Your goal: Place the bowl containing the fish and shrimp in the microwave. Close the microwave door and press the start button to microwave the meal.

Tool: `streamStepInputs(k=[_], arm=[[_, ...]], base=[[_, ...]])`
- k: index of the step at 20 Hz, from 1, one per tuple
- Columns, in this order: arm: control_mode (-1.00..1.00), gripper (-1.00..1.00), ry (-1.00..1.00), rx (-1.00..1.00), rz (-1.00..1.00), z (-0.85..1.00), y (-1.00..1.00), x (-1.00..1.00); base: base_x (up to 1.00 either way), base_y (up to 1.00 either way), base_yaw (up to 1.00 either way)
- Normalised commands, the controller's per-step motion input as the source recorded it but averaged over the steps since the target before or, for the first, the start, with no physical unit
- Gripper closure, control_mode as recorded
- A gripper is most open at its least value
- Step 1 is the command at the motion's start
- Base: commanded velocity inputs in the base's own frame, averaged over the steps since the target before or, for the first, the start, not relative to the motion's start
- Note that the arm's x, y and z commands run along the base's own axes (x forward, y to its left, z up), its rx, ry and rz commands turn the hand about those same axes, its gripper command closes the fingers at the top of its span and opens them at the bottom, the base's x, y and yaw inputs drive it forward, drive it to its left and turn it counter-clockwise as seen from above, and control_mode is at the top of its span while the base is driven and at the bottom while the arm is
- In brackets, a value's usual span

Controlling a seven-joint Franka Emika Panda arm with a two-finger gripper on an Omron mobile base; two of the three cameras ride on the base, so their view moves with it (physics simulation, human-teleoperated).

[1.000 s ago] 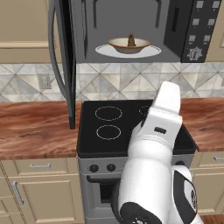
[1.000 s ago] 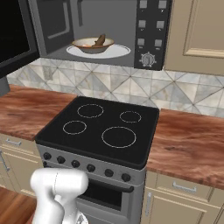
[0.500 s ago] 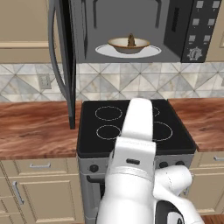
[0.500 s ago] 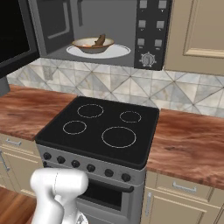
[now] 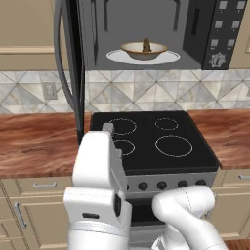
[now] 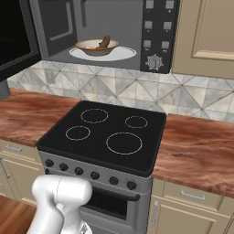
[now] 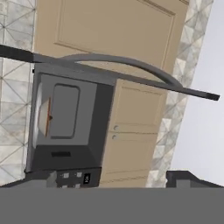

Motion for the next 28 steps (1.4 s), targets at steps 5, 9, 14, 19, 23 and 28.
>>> streamStepInputs(k=[5, 9, 14, 19, 23, 28], arm=[[-1.0, -1.0, 0.02, -0.11, 0.0, -0.05, 0.5, 0.08], [-1.0, -1.0, 0.07, -0.1, 0.0, -0.18, 0.47, 0.33], [-1.0, -1.0, 0.07, -0.06, 0.0, -0.21, 0.38, 0.44], [-1.0, -1.0, 0.06, -0.05, 0.0, -0.16, 0.38, 0.47], [-1.0, -1.0, 0.06, -0.06, -0.01, -0.07, 0.39, 0.48], [-1.0, -1.0, 0.03, -0.06, -0.01, 0.0, 0.33, 0.47]], base=[[0.0, 0.0, 0.0], [0.0, 0.0, 0.0], [0.0, 0.0, 0.0], [0.0, 0.0, 0.0], [0.0, 0.0, 0.0], [0.0, 0.0, 0.0]])
